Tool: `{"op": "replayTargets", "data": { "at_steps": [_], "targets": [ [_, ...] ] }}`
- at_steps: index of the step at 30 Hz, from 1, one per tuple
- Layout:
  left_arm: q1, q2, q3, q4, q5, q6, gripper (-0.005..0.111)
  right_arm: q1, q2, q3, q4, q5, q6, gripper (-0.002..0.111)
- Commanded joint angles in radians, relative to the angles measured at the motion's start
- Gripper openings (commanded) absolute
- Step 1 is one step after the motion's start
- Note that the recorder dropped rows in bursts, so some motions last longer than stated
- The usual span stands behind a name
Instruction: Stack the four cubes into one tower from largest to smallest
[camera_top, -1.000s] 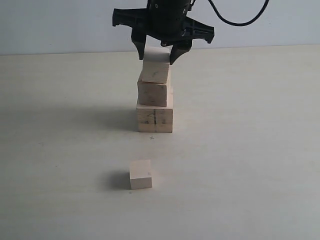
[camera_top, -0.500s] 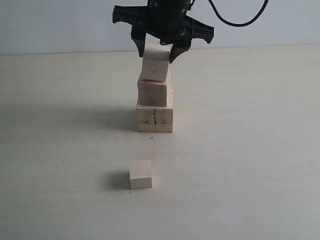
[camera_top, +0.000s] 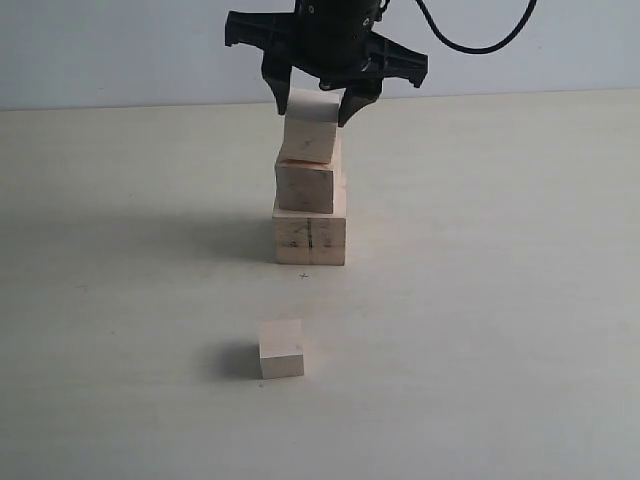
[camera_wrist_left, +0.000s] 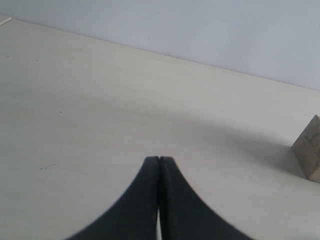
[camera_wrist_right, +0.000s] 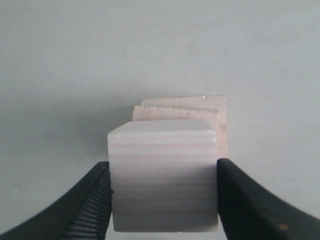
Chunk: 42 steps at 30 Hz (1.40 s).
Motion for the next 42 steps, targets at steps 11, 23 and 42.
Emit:
{"op": "replayTargets", "data": {
  "at_steps": [11, 23, 42],
  "targets": [
    [-0.005, -0.005, -0.002, 0.001, -0.011, -0.007, 0.000, -0.003, -0.001, 0.003, 0.004, -0.006, -0.034, 0.051],
    [-0.005, -0.005, -0.002, 0.001, -0.011, -0.007, 0.000, -0.003, -0.001, 0.003, 0.031, -0.033, -0.034, 0.059],
    [-0.005, -0.005, -0.002, 0.001, -0.011, -0.007, 0.000, -0.003, -0.069, 0.001, -0.033, -0.001, -0.125, 0.060]
  ]
}}
